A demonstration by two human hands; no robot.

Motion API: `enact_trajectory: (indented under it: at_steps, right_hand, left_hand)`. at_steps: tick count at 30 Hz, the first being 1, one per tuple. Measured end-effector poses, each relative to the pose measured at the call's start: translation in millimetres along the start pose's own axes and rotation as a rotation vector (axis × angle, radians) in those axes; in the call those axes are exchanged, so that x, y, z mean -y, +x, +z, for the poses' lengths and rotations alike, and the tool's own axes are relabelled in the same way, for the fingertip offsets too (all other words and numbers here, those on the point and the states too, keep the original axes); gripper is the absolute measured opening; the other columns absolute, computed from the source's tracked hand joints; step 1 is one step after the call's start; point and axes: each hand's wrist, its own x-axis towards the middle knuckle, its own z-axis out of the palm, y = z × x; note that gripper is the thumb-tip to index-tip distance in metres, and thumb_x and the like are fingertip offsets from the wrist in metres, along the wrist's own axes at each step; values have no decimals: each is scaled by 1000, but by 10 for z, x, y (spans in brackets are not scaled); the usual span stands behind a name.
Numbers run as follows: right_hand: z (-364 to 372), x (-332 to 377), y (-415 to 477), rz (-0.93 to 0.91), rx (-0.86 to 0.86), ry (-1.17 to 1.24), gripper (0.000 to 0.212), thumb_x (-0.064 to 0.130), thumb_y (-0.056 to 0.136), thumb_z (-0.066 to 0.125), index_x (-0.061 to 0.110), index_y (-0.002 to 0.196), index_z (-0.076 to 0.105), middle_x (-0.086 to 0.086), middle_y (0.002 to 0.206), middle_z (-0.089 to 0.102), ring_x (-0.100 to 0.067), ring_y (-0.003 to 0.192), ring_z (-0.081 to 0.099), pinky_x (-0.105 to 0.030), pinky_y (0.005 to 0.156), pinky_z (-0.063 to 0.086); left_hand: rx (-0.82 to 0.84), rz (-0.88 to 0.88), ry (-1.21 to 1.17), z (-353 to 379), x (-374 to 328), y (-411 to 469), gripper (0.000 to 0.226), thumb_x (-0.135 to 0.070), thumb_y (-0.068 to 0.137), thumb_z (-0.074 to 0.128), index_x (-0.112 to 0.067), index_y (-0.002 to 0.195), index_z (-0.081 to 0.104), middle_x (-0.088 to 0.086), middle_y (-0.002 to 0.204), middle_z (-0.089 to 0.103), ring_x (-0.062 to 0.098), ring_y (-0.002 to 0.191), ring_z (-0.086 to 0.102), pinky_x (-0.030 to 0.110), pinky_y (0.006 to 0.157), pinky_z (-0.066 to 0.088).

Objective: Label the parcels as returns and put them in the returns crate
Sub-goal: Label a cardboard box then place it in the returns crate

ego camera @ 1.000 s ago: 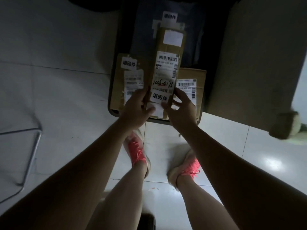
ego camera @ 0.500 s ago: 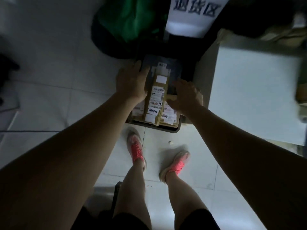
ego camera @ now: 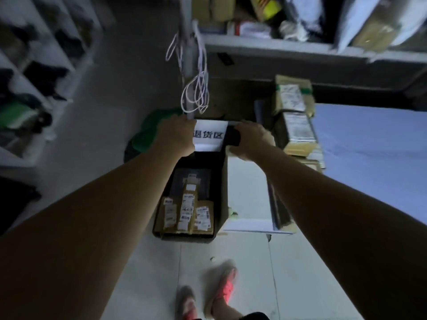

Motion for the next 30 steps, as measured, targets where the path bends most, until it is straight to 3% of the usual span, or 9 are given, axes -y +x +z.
enact_trajectory:
  at_steps: [2,4,8,15,17,21,24,26,30]
  right_hand:
    - [-314,-178,-233,34,-30,11,59,42,78,73,25,132,57,-2,135,55,-30,126,53,-40,100,48]
    - [-563,-402,-473,73,-55,19,60,41,79,73,21,133,54,-5,134,55,-31,126,52,-39,97,47]
    - [-904,-865,-871,177,-134,36,60,45,82,69,30,137,51,-2,137,55,-28,126,52,-38,95,46]
    - [-1048,-1802,-1120,194,-178,118,69,49,82,71,28,143,46,-2,143,53,-25,131,47,-39,99,43]
    - [-1028,-2085,-1119,183,-162,179,73,50,83,70,27,146,43,-3,148,49,-25,137,42,-39,104,40]
    - [-840,-2567,-1079,134,-123,354,64,45,83,73,25,139,52,-5,139,57,-26,130,48,-35,97,42]
    - [-560,-2791,-1022,119,-59,466,60,41,83,75,21,136,56,-4,133,61,-25,126,53,-26,85,39]
    - [-323,-2884,-979,127,10,478,66,43,82,74,23,141,51,-6,137,58,-25,129,51,-28,91,43]
    - [198,-2944,-987,164,136,533,74,41,80,78,19,144,48,-8,139,56,-28,129,50,-34,103,44]
  left_hand:
    - [-28,47,13,-263,-234,-57,47,-27,81,71,-19,125,55,11,126,58,34,115,57,43,89,52]
    - [-23,103,29,-467,-497,-132,56,-28,84,68,-17,136,49,13,136,52,35,125,50,46,99,47]
    - [10,149,23,-807,-1104,-292,75,-37,87,67,-21,152,31,11,151,40,34,137,41,48,106,42]
    - [-13,175,-42,-831,-2142,-336,75,-40,89,66,-19,151,30,11,144,42,32,131,44,47,100,43]
    - [-11,137,-102,-750,-2417,-344,73,-41,88,67,-18,149,33,11,143,43,32,129,46,46,98,45]
    - [33,17,-275,-462,-2851,-331,75,-42,81,75,-15,141,41,13,133,51,33,120,53,46,94,49]
    - [78,-92,-419,-140,-3033,-334,60,-40,80,74,-15,128,48,9,118,59,29,103,60,44,85,53]
    - [156,-192,-519,99,-3115,-359,50,-38,83,71,-15,124,52,7,115,61,26,99,61,42,83,54]
    - [280,-398,-683,699,-3159,-389,86,-74,64,59,-19,129,51,3,121,60,25,102,62,44,85,56]
